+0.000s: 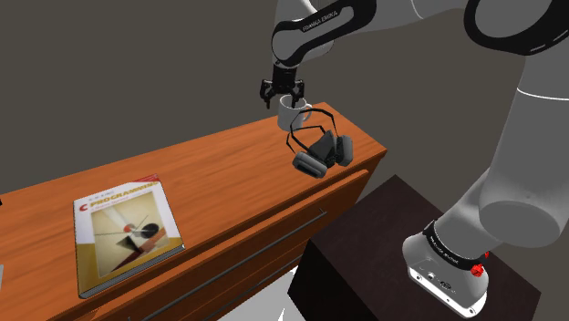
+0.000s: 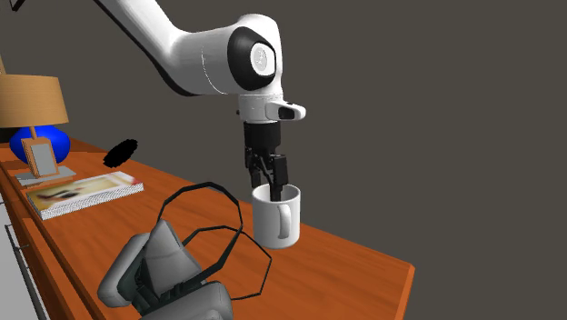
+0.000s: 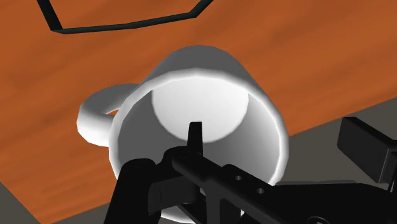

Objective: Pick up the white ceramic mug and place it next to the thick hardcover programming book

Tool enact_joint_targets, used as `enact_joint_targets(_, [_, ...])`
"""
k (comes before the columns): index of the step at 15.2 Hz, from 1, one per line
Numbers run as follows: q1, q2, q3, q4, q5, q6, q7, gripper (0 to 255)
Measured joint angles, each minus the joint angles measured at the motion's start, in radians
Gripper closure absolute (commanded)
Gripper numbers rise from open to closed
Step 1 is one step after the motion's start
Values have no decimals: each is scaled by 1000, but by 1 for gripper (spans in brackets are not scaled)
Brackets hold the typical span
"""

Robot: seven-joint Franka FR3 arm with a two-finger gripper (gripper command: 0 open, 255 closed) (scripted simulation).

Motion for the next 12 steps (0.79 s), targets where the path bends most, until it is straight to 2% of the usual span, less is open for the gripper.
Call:
enact_joint_targets(1, [0, 0, 0, 0, 0, 0, 0, 255])
enact_joint_targets(12, [0, -3, 0, 4, 0, -7, 0, 255])
